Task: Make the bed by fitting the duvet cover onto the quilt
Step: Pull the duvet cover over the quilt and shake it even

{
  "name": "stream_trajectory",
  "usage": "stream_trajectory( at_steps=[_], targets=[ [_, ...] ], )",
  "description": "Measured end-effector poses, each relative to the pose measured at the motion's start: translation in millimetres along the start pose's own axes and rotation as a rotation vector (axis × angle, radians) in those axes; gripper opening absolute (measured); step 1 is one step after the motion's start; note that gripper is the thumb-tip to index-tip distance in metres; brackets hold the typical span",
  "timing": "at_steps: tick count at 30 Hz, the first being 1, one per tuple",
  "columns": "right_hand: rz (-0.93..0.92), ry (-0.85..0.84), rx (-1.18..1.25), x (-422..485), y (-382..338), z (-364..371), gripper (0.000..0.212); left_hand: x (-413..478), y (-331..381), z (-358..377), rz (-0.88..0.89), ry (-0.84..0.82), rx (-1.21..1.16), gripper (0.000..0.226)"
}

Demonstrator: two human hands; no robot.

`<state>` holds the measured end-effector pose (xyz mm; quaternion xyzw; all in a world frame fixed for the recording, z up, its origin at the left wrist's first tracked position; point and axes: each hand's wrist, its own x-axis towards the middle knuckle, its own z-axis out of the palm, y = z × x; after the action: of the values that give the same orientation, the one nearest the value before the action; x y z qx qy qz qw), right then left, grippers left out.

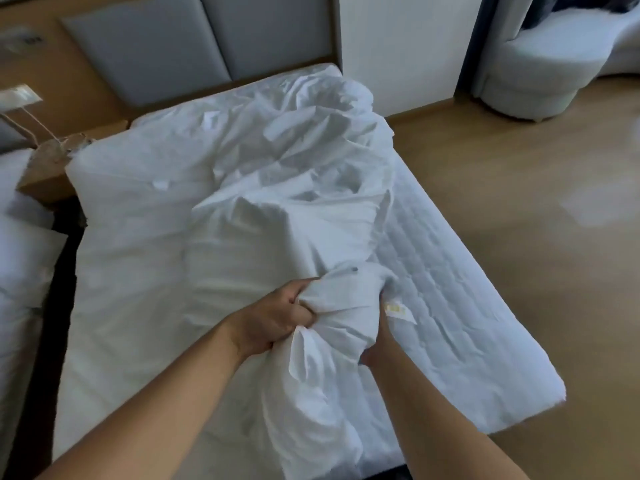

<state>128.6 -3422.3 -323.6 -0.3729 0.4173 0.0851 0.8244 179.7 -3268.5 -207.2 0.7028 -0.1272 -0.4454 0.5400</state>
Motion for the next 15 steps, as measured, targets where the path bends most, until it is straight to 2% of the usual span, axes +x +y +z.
stream_trajectory(
  at_steps=[1,2,3,4,5,6,8,10,11,13,14,15],
  targets=[
    [-0.088,0.074,-0.089,10.7,-15.1,-10.1,0.044,0.0,5.0,9.6,-0.010,-0.002,0.018,0.068],
    [-0.235,0.115,-0.409,15.5,-32.0,-18.6,0.046,0.5,9.4,19.1,-0.025,-0.009,0.036,0.070],
    [-0.305,0.248,-0.803,17.1,-46.8,-24.0,0.046,2.2,13.3,27.6,-0.039,-0.014,0.051,0.072],
    [-0.217,0.262,-0.807,23.5,-63.7,-26.9,0.047,4.9,15.5,35.8,-0.054,-0.005,0.054,0.073],
    [-0.097,0.090,-0.476,26.5,-75.9,-35.2,0.044,9.1,17.1,43.3,-0.071,0.015,0.047,0.073],
    [-0.009,-0.057,-0.294,31.6,-89.0,-36.8,0.037,14.1,19.8,51.4,-0.088,0.037,0.048,0.073],
    [-0.088,-0.025,-0.303,43.0,-136.4,-65.0,0.026,26.8,23.8,68.9,-0.121,0.034,0.118,0.071],
    [-0.176,0.018,-0.214,40.3,-180.9,-94.4,0.024,41.1,24.5,90.0,-0.163,-0.073,0.258,0.068],
    [-0.246,-0.021,-0.159,36.8,-197.7,-103.7,0.026,50.2,23.8,100.6,-0.195,-0.135,0.363,0.069],
    [-0.372,-0.144,-0.086,25.3,-223.4,-127.7,0.033,74.7,28.1,119.6,-0.209,-0.149,0.575,0.092],
    [-0.403,-0.191,-0.110,15.8,-227.7,-139.5,0.035,87.2,35.9,129.5,-0.171,-0.068,0.584,0.110],
    [-0.426,-0.221,-0.153,5.5,-228.0,-150.2,0.037,100.7,47.2,139.9,-0.108,0.060,0.486,0.121]
  ],
)
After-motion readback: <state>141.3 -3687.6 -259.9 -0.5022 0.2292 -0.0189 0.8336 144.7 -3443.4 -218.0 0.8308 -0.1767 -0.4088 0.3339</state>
